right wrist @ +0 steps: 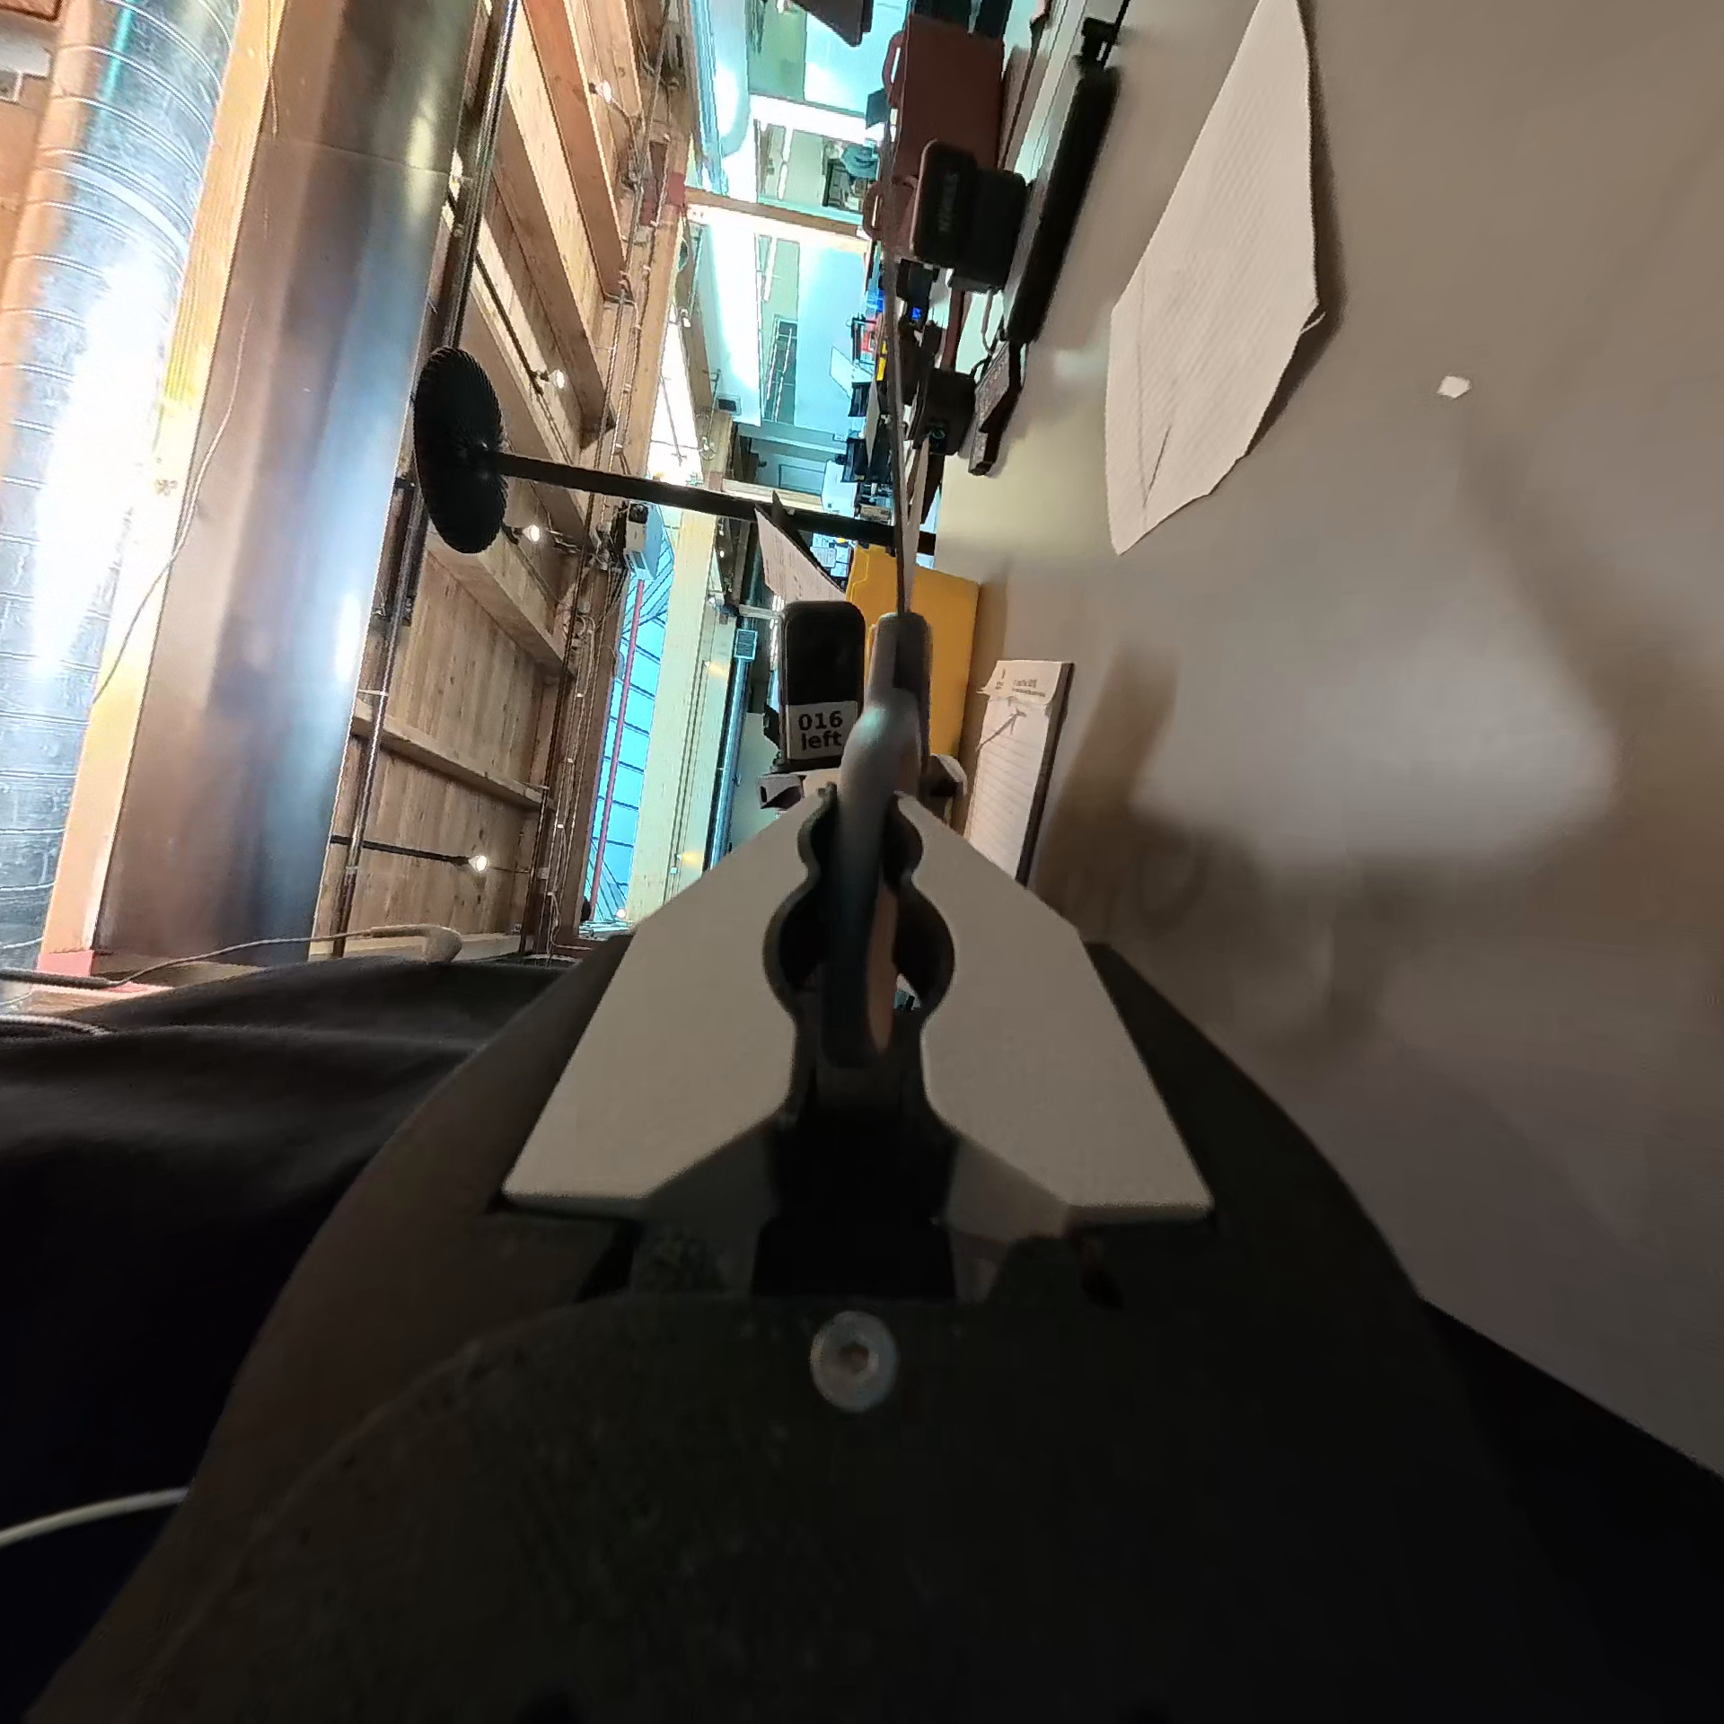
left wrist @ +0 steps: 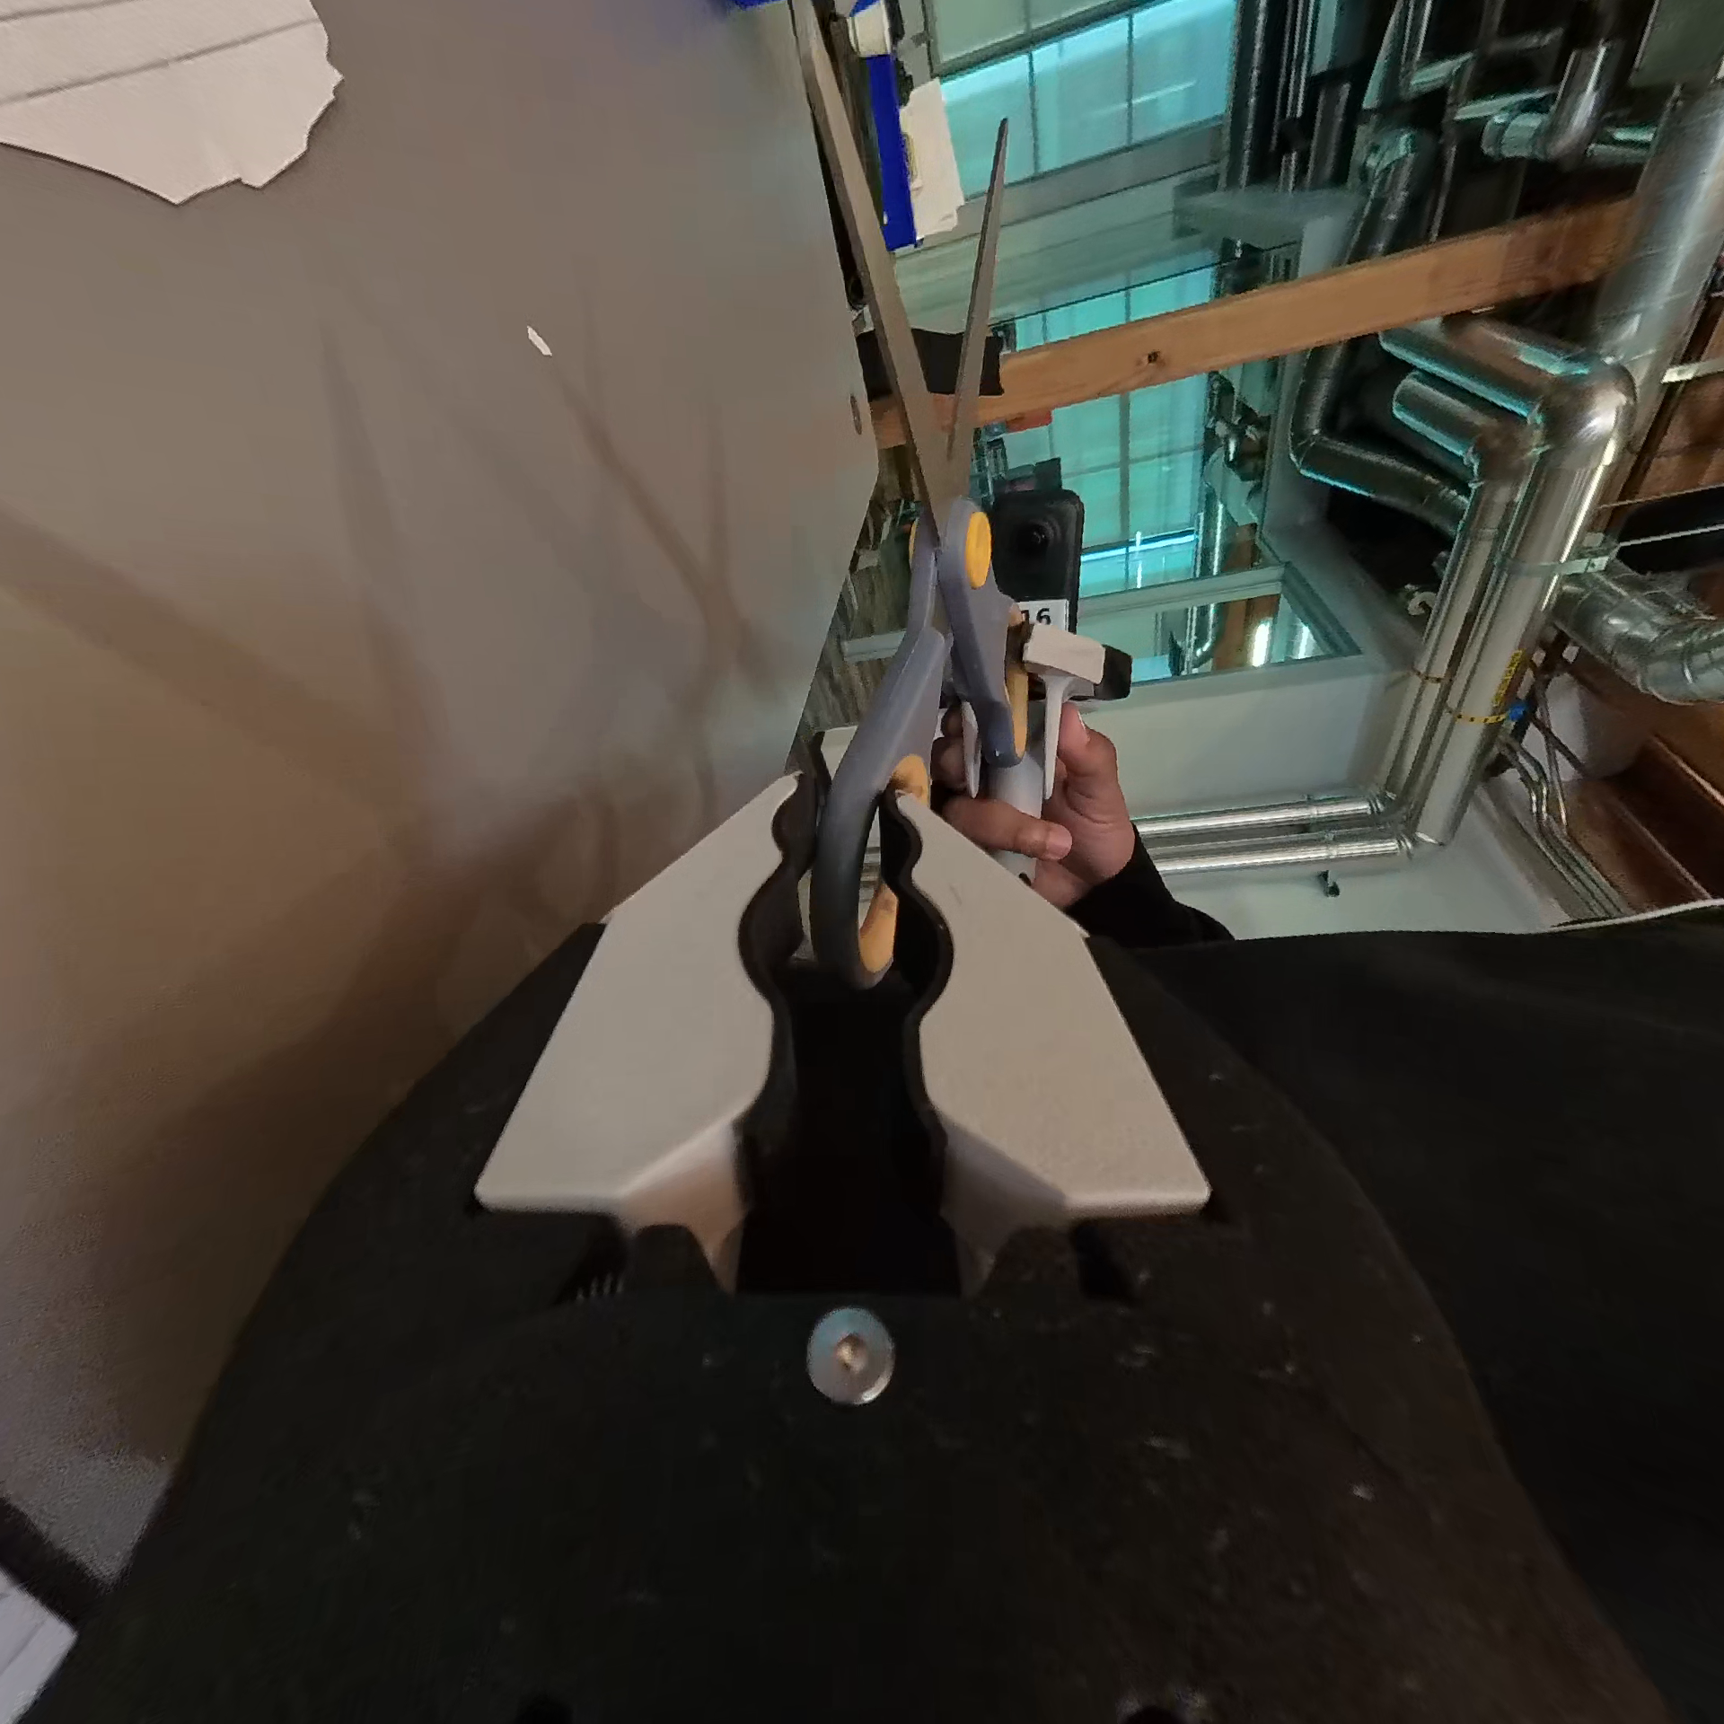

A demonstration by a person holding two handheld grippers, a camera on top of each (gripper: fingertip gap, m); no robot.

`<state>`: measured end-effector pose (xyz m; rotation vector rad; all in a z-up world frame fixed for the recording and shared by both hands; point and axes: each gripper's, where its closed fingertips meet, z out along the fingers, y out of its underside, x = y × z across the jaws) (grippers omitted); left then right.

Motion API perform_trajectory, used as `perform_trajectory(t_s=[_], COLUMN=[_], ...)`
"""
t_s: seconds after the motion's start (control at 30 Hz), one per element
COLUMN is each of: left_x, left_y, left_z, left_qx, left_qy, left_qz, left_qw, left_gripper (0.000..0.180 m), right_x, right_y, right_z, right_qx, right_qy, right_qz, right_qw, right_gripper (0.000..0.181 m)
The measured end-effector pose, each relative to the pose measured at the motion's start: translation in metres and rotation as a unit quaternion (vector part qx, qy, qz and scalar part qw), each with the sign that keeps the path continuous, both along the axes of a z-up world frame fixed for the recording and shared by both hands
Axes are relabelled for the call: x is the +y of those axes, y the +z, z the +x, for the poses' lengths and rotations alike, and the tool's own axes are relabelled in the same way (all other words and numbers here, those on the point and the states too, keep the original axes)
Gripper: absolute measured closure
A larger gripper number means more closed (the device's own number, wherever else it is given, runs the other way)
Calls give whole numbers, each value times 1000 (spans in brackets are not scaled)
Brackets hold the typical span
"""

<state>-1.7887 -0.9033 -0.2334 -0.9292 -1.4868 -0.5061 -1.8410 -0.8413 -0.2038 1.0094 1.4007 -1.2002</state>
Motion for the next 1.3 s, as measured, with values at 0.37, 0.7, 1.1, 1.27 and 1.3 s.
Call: perform_trajectory(t_s=[0.37, 0.7, 1.1, 1.27, 1.3], left_x=[-72, -80, -76, -43, -40], left_y=[-26, -74, -78, -41, -40], left_z=[-29, -113, -111, -104, -100], left_qx=[-9, -9, -47, 17, 24], left_qy=[66, -14, -23, -39, -54], left_qz=[-263, -581, -548, -465, -469], left_qw=[962, 814, 835, 884, 881], left_gripper=[133, 115, 180, 180, 180], right_x=[24, 37, 26, 9, 6], right_y=[-20, -43, -58, -53, -51], right_z=[-13, -33, -49, -49, -49], right_qx=[-2, -36, -44, 7, 17], right_qy=[-38, -61, -12, 30, 37], right_qz=[47, 76, 71, 75, 73], right_qw=[998, 995, 996, 997, 997], right_gripper=[174, 174, 174, 174, 174])
